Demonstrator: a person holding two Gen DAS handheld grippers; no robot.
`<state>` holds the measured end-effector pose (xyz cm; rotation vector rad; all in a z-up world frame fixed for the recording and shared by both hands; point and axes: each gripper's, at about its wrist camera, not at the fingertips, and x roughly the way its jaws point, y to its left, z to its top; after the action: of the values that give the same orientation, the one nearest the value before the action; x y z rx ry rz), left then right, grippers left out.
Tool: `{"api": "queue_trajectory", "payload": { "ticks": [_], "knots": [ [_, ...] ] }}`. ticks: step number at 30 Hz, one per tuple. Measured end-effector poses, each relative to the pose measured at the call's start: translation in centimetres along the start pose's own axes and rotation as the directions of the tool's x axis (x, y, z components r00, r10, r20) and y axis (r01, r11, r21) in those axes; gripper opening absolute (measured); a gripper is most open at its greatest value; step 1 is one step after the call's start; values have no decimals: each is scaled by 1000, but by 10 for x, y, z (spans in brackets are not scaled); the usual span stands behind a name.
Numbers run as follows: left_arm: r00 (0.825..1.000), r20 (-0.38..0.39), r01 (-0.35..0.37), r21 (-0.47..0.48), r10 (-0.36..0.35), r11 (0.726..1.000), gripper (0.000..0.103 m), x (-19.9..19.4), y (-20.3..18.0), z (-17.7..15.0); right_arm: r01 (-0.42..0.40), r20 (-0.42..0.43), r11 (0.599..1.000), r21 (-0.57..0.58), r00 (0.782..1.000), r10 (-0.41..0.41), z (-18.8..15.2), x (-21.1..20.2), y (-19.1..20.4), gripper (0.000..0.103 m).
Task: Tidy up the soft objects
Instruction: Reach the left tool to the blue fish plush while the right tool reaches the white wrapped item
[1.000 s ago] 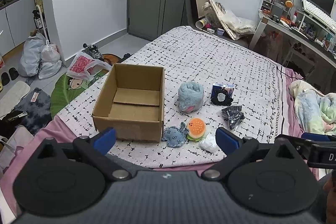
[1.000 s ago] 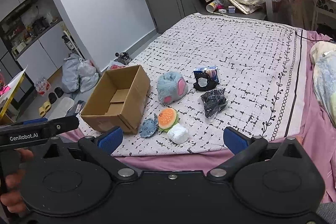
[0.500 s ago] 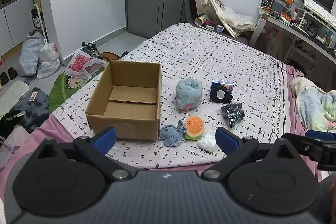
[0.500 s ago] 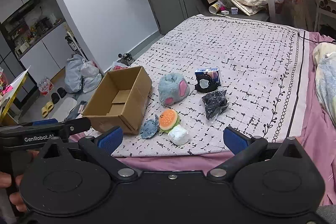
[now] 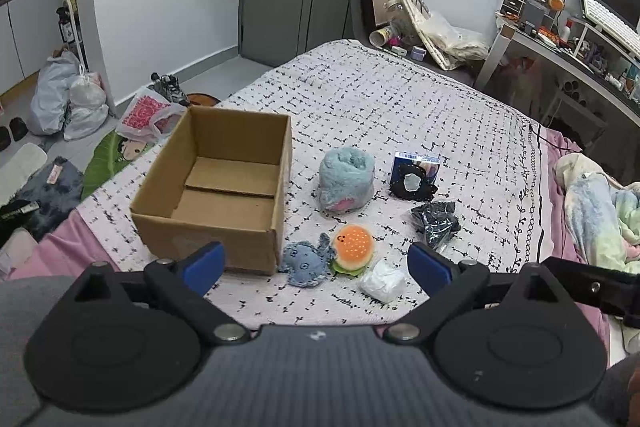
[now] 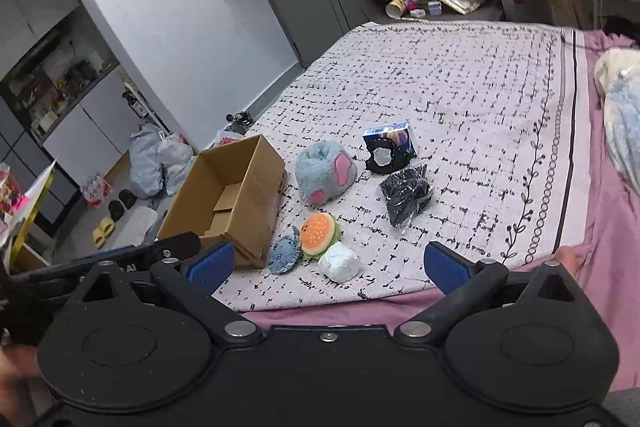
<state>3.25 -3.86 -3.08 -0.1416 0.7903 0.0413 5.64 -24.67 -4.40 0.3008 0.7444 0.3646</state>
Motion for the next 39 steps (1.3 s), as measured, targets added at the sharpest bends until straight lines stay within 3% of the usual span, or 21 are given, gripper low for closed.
{"api": "queue_trajectory", "payload": {
  "ticks": [8, 17, 21, 39],
  "knots": [
    [999, -50, -4, -66, 1, 998, 90, 34, -2, -3, -10, -40, 992, 129, 999, 15, 4, 23, -24, 91],
    [993, -115, -29, -164, 10, 986, 75, 75, 4, -7, -56, -99, 986, 157, 993, 72, 4, 57, -24, 85],
    [991, -131, -44, -172, 22, 984, 74, 90, 2, -11, -47, -127, 985, 164, 990, 69, 3, 75, -25, 76],
    [978, -180, -147, -257, 103, 955, 68, 136, -5, -16, -7, -174, 933, 359, 982, 74, 2, 133, -48, 65]
  ]
}}
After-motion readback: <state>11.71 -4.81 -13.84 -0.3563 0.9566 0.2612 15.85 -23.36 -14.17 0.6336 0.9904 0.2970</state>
